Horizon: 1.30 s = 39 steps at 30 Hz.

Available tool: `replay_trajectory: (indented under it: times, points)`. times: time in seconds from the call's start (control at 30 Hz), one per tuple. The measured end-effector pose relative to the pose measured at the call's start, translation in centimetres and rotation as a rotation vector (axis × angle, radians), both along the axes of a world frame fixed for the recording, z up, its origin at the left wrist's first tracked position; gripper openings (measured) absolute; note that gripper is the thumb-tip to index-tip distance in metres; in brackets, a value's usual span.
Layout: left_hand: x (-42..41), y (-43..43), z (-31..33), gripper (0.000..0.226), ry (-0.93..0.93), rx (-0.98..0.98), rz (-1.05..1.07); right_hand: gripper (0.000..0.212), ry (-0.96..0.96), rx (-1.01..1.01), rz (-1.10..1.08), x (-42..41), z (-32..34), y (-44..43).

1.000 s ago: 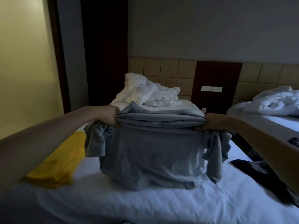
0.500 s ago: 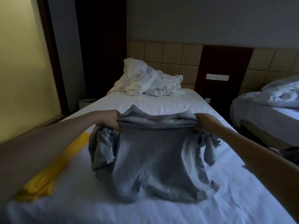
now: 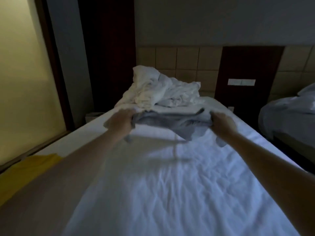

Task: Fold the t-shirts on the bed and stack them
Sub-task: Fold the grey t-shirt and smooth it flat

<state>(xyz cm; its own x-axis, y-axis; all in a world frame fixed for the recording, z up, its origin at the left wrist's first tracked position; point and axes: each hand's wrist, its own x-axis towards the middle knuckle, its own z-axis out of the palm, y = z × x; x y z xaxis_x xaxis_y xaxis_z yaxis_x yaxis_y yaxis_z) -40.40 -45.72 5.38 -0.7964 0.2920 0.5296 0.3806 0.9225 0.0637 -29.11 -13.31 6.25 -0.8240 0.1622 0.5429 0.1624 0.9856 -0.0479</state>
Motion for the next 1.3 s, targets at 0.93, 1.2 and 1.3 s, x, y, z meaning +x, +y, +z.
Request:
replay_trajectory:
  times: [0.93, 1.2, 1.3]
  points:
    - [17.7, -10.5, -13.8, 0.04, 0.313, -0.002, -0.456, 0.05, 0.201, -0.226, 0.47, 18.8, -15.5, -1.6]
    - [24.2, -11.7, -12.7, 0.041, -0.414, -0.182, -0.301, 0.024, 0.152, -0.178, 0.461, 27.2, -16.2, -2.7]
    - [25.7, -12.3, -12.6, 0.027, -0.475, -0.154, -0.444, 0.024, -0.093, -0.227, 0.319, 29.8, -16.1, -3.3]
